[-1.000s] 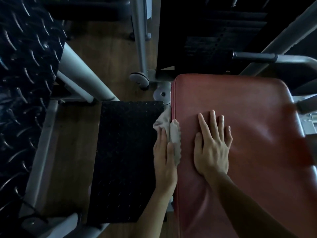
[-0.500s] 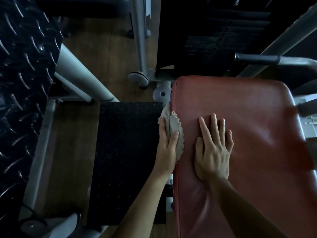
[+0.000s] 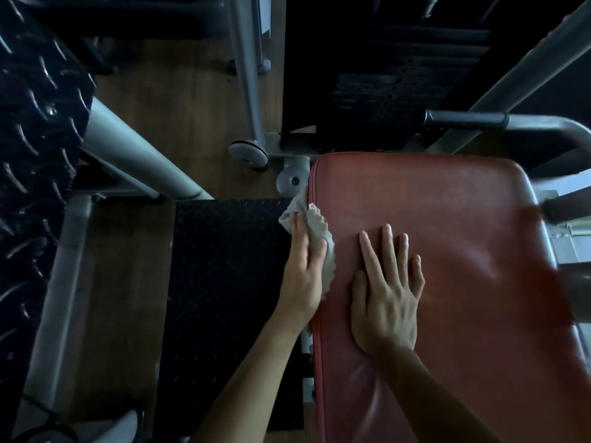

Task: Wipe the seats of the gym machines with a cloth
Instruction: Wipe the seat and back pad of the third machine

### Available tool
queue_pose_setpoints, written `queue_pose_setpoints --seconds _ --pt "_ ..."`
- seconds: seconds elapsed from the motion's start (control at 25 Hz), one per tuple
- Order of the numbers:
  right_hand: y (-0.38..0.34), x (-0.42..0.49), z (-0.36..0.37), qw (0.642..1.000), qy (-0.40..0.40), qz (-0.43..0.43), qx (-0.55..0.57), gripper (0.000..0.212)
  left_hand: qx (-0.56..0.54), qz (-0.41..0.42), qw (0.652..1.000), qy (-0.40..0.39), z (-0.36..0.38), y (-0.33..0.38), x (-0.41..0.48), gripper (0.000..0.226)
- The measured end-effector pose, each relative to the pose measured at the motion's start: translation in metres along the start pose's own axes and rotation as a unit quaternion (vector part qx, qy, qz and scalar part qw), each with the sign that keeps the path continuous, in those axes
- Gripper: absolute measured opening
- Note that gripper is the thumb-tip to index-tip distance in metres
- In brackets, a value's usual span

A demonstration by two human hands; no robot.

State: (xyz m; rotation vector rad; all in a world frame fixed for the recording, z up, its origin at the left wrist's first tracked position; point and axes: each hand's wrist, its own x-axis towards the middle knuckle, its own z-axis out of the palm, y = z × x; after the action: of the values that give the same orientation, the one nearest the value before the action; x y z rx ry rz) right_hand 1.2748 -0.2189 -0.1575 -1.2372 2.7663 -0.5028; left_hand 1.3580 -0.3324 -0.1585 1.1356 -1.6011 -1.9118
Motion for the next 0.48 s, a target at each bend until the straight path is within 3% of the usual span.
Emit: queue_pose_setpoints --seconds 0.16,0.4,0.48 --pt "0.000 0.001 0.001 1.000 -0.001 -0.002 -0.004 0.057 0.030 -0.023 0.999 0.036 -0.001 0.018 0.077 0.059" --pt "0.000 0.002 -0.001 1.000 -0.005 -0.002 -0.005 0.058 -0.008 -0.027 1.000 0.001 -0.002 0.003 0.010 0.059" --pt "0.000 0.003 -0.001 1.000 -0.007 0.003 -0.008 0.058 0.002 -0.033 0.999 -0.015 -0.005 0.008 0.024 0.059"
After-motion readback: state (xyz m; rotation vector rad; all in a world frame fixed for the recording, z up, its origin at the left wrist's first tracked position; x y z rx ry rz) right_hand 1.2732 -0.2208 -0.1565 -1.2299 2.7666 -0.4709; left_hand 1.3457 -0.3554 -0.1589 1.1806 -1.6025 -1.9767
